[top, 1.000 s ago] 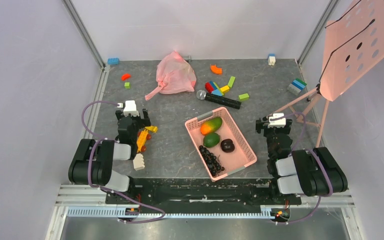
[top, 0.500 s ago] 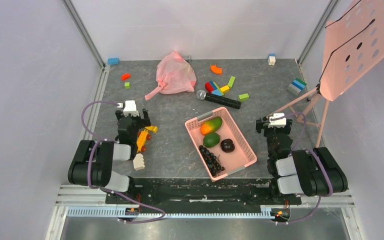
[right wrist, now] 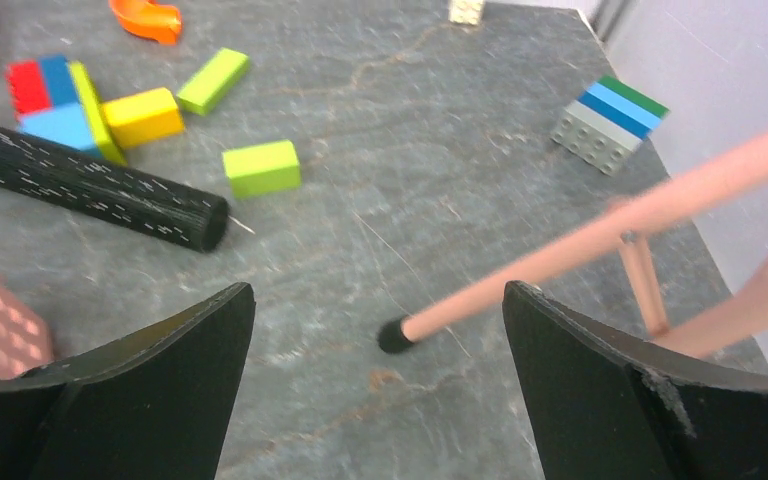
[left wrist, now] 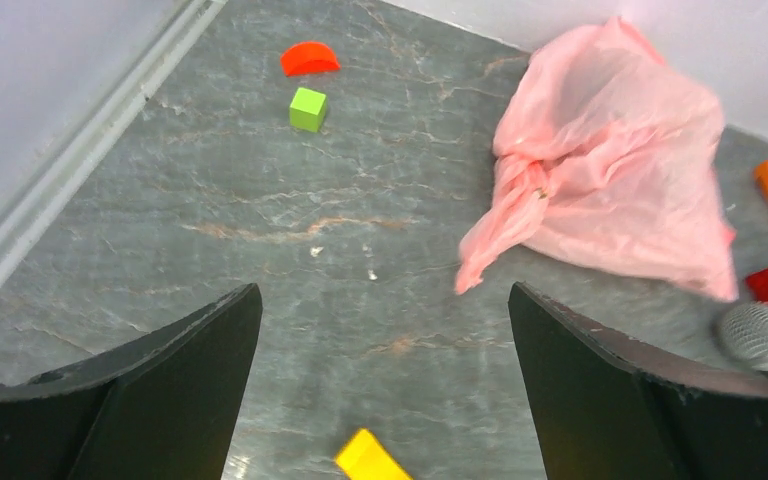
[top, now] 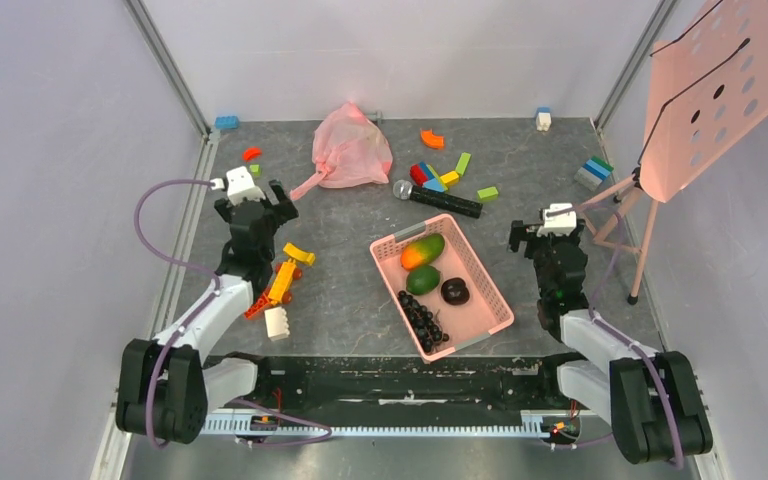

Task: Take the fake fruits out of the plastic bag
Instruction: Move the plastic bag to the center of the board.

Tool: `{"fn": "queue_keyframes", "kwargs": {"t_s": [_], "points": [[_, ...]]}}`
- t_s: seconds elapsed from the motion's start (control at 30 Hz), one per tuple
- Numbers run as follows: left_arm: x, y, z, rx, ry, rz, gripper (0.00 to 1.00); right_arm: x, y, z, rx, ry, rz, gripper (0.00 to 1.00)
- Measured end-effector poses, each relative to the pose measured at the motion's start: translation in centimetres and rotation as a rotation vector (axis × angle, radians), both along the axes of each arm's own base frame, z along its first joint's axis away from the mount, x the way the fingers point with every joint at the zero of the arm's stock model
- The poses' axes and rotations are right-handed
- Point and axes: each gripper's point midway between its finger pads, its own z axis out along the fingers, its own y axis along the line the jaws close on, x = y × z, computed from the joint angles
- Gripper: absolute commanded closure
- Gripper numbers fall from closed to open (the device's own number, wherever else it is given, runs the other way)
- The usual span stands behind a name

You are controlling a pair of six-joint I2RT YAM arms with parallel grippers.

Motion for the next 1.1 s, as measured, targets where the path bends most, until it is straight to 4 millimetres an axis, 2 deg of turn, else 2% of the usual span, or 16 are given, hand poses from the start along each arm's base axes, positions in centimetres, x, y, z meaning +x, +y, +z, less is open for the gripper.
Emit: {"fn": "queue_keyframes", "kwargs": {"t_s": [0.07, 0.13, 0.23, 0.37, 0.47, 0.6, 0.8, 0.93, 1.1], "points": [[0.2, -0.2, 1.0, -0.074, 0.019, 0.028, 0.0, 0.7, 1.0, 1.1, 0.029, -0.001, 0.02, 0.02], [0.4, -0.7, 2.3, -0.148, 0.039, 0.032, 0.0, 1.6, 3.1, 2.0, 0.041, 0.015, 0.068, 0.02], [-0.1, -1.9, 3.7, -0.241, 0.075, 0.004, 0.0, 3.5, 7.8, 3.0, 0.028, 0.071, 0.164, 0.02], [-1.8, -3.0, 3.7, -0.309, 0.169, -0.028, 0.0, 6.7, 14.6, 4.3, 0.004, 0.142, 0.281, 0.02], [-3.0, -3.5, 3.8, -0.326, 0.254, -0.038, 0.0, 8.1, 18.8, 4.9, 0.008, 0.168, 0.344, 0.02], [-4.5, -4.0, 5.0, -0.327, 0.327, -0.072, 0.0, 10.6, 23.2, 4.9, 0.049, 0.213, 0.395, 0.02], [-8.0, -4.4, 4.2, -0.253, 0.412, -0.167, 0.0, 15.0, 29.4, 3.7, 0.145, 0.269, 0.477, 0.02], [-9.8, -3.9, 3.0, -0.189, 0.44, -0.196, 0.0, 16.7, 32.6, 1.7, 0.197, 0.308, 0.517, 0.03], [-11.0, -3.8, 1.2, -0.182, 0.487, -0.2, 0.0, 18.6, 36.1, -0.7, 0.252, 0.346, 0.563, 0.06]]}}
